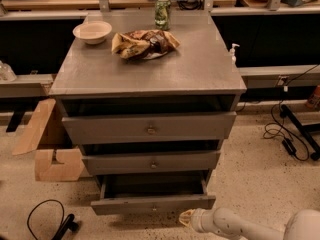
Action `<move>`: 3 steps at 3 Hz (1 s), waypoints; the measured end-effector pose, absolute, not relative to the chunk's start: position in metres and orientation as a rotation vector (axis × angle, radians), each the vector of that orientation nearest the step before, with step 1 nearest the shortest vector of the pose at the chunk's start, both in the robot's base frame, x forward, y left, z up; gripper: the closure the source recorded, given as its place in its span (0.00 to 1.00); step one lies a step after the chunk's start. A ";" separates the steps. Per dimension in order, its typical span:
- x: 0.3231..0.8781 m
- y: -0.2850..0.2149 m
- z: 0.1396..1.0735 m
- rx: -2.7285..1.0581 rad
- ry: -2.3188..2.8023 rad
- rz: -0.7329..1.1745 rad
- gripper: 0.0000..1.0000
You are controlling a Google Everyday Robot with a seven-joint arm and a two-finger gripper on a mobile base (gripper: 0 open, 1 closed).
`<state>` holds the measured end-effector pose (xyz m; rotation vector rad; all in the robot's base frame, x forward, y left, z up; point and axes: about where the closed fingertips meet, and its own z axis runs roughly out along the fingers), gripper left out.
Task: Close bottom drawer
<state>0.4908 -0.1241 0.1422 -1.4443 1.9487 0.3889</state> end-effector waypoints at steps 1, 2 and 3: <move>0.500 -0.122 0.135 -1.439 1.948 0.414 1.00; 0.530 -0.104 0.122 -1.448 1.927 0.475 1.00; 0.548 -0.105 0.121 -1.442 1.919 0.470 1.00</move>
Offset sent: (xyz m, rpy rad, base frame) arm 0.1359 0.0069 -0.0285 0.0552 -0.0111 0.0130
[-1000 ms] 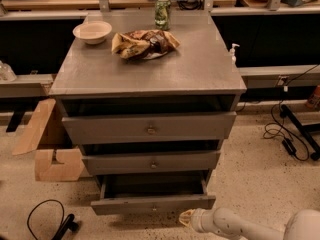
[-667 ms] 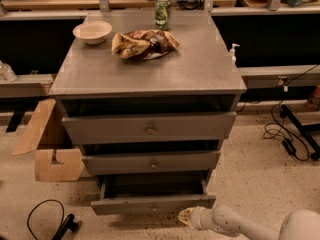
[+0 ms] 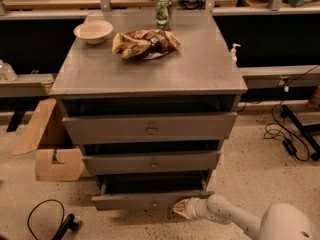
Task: Close bottom drawer
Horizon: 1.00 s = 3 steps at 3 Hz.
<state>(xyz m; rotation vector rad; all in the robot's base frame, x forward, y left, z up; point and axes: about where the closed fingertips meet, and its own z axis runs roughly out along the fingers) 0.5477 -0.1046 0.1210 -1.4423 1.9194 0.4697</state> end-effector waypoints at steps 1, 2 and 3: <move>0.548 -0.105 0.121 -1.442 1.919 0.470 1.00; 0.575 -0.111 0.126 -1.419 1.918 0.446 1.00; 0.571 -0.111 0.126 -1.419 1.918 0.446 1.00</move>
Offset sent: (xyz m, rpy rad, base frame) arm 0.2306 -0.0623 0.0497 0.0054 -0.1581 -0.1864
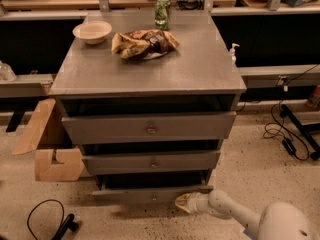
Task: Close bottom drawer
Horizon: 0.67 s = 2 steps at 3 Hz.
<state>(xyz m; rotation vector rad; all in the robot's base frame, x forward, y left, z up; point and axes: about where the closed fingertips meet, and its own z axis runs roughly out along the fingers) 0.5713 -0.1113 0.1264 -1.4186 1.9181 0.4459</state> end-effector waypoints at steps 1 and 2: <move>0.600 -0.117 0.131 -1.392 1.917 0.426 1.00; 0.602 -0.119 0.133 -1.386 1.917 0.422 1.00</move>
Offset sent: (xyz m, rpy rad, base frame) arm 0.2435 -0.0520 0.0446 0.0448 -0.1420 -0.1996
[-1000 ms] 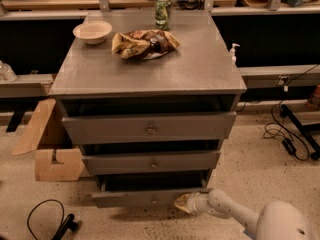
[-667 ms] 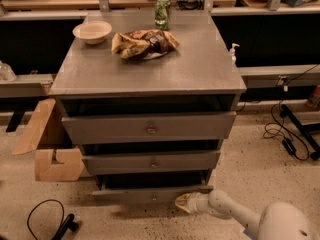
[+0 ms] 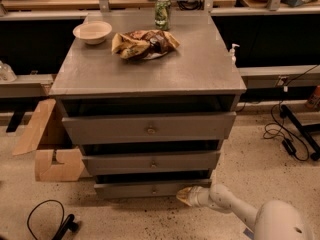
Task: Close bottom drawer
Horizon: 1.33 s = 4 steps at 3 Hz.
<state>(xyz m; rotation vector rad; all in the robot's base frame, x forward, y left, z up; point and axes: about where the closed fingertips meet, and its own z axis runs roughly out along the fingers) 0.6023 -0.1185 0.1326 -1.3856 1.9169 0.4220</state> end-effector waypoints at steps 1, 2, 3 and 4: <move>0.639 -0.126 0.139 -1.345 1.915 0.396 1.00; 0.639 -0.126 0.139 -1.345 1.915 0.396 1.00; 0.614 -0.116 0.136 -1.415 1.914 0.425 1.00; 0.583 -0.140 0.151 -1.508 1.896 0.353 1.00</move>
Offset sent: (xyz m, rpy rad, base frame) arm 0.2128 -0.0453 0.0356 0.0362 -0.1210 -0.1761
